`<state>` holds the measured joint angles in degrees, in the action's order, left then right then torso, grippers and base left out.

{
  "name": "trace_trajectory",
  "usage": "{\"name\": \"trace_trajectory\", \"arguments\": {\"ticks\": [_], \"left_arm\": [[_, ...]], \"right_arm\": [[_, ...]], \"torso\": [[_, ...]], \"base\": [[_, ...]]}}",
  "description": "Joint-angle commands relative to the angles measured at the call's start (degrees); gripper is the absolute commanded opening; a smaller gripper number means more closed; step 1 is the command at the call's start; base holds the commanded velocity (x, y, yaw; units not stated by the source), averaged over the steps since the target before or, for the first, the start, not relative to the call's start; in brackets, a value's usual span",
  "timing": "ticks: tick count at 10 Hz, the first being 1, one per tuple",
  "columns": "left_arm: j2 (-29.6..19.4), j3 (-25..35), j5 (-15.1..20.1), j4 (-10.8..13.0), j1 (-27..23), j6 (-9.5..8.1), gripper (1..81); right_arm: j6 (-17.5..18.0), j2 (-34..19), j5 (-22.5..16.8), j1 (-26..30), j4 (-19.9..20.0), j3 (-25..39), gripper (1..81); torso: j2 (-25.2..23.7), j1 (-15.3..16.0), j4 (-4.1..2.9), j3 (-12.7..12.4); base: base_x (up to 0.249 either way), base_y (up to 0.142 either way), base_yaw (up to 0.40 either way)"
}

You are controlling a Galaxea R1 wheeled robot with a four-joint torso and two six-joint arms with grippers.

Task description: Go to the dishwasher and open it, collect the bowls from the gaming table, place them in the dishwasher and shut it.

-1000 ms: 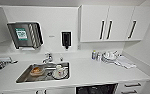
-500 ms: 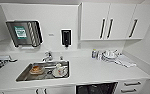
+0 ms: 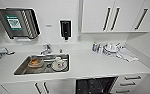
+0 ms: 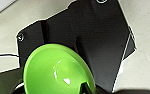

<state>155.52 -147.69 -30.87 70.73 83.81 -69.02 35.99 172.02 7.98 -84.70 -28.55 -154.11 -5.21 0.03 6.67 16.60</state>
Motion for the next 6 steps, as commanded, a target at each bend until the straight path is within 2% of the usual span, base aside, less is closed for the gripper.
{"name": "trace_trajectory", "arguments": {"ticks": [1,2,3,4,5,6], "left_arm": [[-3.9,1.6,-8.5,2.2,-3.7,-3.84,1.0],[-5.4,3.4,-10.3,4.2,-4.9,-6.21,1.0],[-8.3,8.6,-13.3,7.1,-6.9,-9.99,1.0],[-11.3,15.5,-13.1,7.7,-8.4,-11.13,1.0],[-14.9,22.7,-10.5,7.5,-10.0,-11.13,1.0],[-19.7,32.0,-4.4,7.3,-11.8,-11.13,1.0]], "right_arm": [[-0.2,-0.3,-2.5,1.9,-0.7,0.4,1.0],[-0.2,-0.2,-2.5,1.9,-0.7,0.4,1.0],[-0.2,-0.1,-2.5,2.1,-0.7,0.5,1.0],[-0.2,0.0,-2.6,2.2,-0.8,0.5,1.0],[-0.2,-0.1,-2.5,2.2,-0.7,0.4,1.0],[-0.1,-0.2,-2.5,2.2,-0.7,0.3,1.0]], "torso": [[0.0,0.0,0.00,0.0],[0.0,0.0,0.00,-0.1],[0.0,0.0,0.00,-0.2],[0.0,0.0,0.00,-0.2],[0.0,0.0,0.00,-0.2],[0.0,0.0,0.00,-0.2]], "base": [[0.000,0.000,0.000],[0.000,0.000,0.000],[0.000,0.000,0.000],[0.000,0.000,0.000],[0.000,0.000,0.000],[0.000,0.000,0.000]]}}
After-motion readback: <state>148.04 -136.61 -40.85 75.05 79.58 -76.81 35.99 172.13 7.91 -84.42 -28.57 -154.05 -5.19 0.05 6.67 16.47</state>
